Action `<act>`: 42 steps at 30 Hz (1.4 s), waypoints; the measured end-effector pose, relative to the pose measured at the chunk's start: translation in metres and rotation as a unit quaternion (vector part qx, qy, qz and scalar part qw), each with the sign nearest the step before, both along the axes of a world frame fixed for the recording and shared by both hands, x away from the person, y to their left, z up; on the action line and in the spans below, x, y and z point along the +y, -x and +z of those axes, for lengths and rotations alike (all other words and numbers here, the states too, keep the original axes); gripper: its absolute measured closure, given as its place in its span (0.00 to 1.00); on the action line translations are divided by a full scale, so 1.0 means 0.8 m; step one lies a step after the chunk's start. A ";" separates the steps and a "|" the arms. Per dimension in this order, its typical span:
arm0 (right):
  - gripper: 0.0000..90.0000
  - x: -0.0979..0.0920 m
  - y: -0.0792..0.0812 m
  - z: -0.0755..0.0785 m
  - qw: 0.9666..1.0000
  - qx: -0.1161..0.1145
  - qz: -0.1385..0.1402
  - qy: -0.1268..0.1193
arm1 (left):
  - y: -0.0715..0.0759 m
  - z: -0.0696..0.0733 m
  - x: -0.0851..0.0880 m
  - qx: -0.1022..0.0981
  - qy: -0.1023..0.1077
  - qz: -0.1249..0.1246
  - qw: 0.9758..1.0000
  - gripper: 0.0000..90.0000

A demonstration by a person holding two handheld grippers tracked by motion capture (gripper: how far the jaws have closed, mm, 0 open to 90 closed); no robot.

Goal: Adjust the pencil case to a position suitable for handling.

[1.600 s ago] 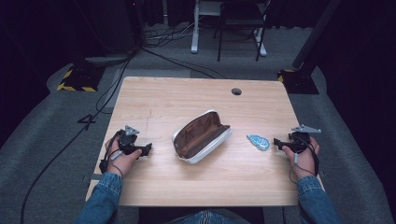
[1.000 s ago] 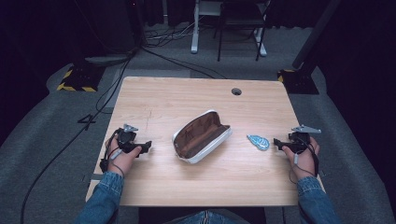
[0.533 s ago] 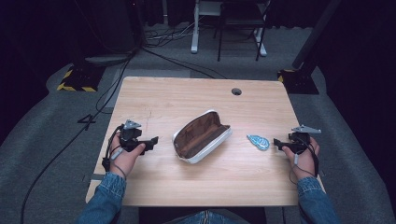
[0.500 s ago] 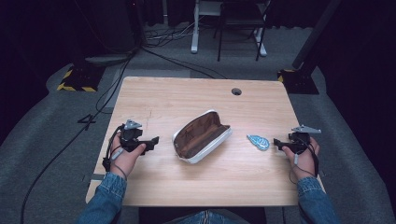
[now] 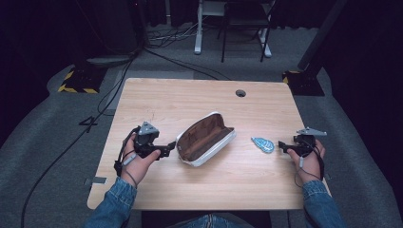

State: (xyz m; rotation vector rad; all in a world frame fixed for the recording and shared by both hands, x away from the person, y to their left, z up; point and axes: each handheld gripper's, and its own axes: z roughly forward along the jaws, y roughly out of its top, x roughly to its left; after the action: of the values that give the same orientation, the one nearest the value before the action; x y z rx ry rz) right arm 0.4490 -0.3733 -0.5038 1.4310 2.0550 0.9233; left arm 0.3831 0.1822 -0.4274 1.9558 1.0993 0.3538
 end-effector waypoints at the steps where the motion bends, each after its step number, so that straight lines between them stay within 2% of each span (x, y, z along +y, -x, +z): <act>1: 0.24 0.000 0.000 0.000 1.000 0.000 0.000 0.000 | 0.000 0.000 -0.003 -0.002 0.002 -0.003 1.000 0.22; 12: 0.24 0.000 0.000 0.000 1.000 -0.001 0.001 0.000 | -0.012 -0.008 -0.034 0.001 -0.004 -0.033 0.999 0.21; 27: 0.24 0.000 0.000 0.000 1.000 -0.001 0.003 0.000 | -0.035 -0.034 -0.057 0.003 -0.019 -0.038 0.999 0.26; 31: 0.24 0.000 0.000 0.000 1.000 -0.001 0.003 0.001 | -0.042 -0.042 -0.061 0.002 -0.023 -0.034 0.999 0.32; 33: 0.24 0.000 0.000 0.000 1.000 0.000 0.003 0.000 | -0.044 -0.044 -0.062 0.003 -0.021 -0.036 0.999 0.40; 36: 0.24 0.001 0.000 0.000 1.000 0.000 0.003 0.001 | -0.047 -0.047 -0.063 0.002 -0.023 -0.038 0.999 0.43; 38: 0.24 0.001 0.000 0.000 1.000 -0.001 0.004 0.000 | -0.050 -0.050 -0.064 0.007 -0.018 -0.041 0.999 0.48; 40: 0.24 0.000 0.000 0.000 1.000 0.000 0.004 0.000 | -0.052 -0.053 -0.065 0.012 -0.019 -0.044 0.999 0.58; 41: 0.24 0.000 0.000 0.000 1.000 0.000 0.004 0.000 | -0.053 -0.055 -0.066 0.015 -0.019 -0.046 0.999 0.58; 42: 0.24 0.000 0.000 0.000 1.000 0.000 0.004 0.000 | -0.054 -0.056 -0.066 0.019 -0.020 -0.047 0.999 0.65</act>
State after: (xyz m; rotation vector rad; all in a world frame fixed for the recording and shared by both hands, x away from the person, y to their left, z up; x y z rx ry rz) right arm 0.4488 -0.3730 -0.5038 1.4224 2.0622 0.9260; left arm 0.4259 0.1293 -0.4721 2.0499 1.0274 0.2905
